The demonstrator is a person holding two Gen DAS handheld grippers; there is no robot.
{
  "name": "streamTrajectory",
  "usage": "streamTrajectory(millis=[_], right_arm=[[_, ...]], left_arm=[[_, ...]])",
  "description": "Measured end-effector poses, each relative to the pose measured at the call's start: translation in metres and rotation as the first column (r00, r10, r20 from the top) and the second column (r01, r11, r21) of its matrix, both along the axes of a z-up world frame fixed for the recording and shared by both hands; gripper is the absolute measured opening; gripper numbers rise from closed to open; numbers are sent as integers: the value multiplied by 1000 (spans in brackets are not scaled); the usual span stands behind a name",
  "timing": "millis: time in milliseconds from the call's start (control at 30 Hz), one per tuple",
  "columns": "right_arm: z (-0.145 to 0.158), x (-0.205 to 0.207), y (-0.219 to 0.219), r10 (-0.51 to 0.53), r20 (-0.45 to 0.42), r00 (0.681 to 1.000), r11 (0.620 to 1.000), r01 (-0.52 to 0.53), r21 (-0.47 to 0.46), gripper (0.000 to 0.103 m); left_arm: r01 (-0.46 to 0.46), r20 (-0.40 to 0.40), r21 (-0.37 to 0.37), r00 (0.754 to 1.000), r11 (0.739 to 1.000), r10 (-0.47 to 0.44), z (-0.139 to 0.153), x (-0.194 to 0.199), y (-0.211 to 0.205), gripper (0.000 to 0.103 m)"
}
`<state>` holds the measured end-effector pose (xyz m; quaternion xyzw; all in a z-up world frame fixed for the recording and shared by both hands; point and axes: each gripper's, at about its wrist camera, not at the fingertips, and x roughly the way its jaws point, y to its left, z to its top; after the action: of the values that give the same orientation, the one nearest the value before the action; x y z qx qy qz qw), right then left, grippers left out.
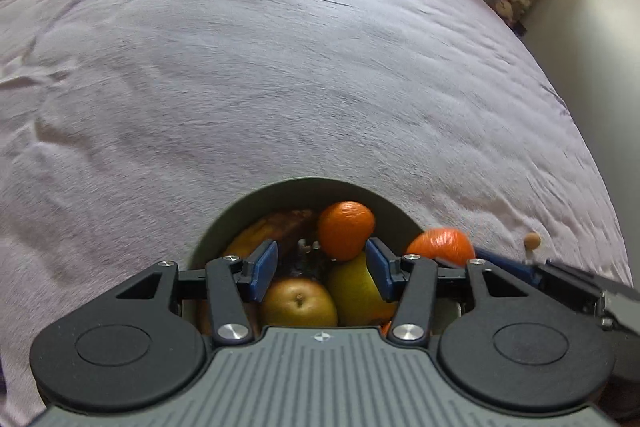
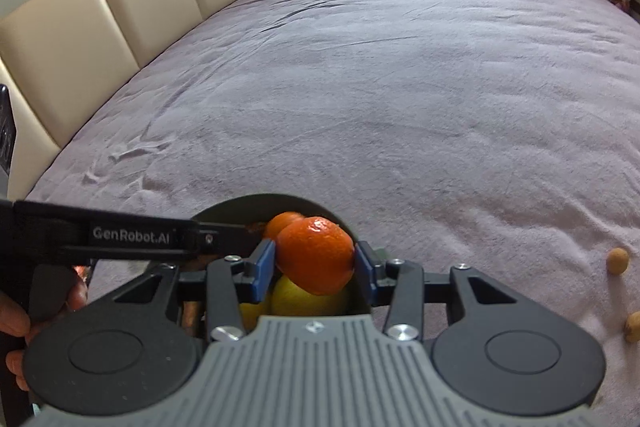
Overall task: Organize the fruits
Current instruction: 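Lower both mandarins into the colander and open both tools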
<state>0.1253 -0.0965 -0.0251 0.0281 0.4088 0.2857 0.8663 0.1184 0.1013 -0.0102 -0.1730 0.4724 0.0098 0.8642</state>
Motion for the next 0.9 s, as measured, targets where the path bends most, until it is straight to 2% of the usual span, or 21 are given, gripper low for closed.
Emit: streamTrajectory(millis=[67,167,333,400,600,900], right_arm=[[0,-5,5,20,1,1000,1000,-20,-2,41],[-1,-8,9,29,4,1000,1000,-29,9,41],[-7,1,9,9,-62,998,991,-1,131,41],[-10,3,14,6,-74,997,988,5,153,41],[-22,7,30,11,-95,995,987,4,158,41],[-40,18,35,-16,-147,989,982,43,184,41]], left_arm=[[-29,-2,-4,1000,1000,29,1,-4,5,59],[-70,-15,-11,997,997,70,-1,-11,14,52],[-119,-41,-19,992,993,118,-7,-16,26,39],[-126,-45,-17,991,992,125,-9,-17,28,37],[-124,-72,16,990,992,125,-16,-16,28,35],[-152,-103,19,983,988,153,-19,-14,35,35]])
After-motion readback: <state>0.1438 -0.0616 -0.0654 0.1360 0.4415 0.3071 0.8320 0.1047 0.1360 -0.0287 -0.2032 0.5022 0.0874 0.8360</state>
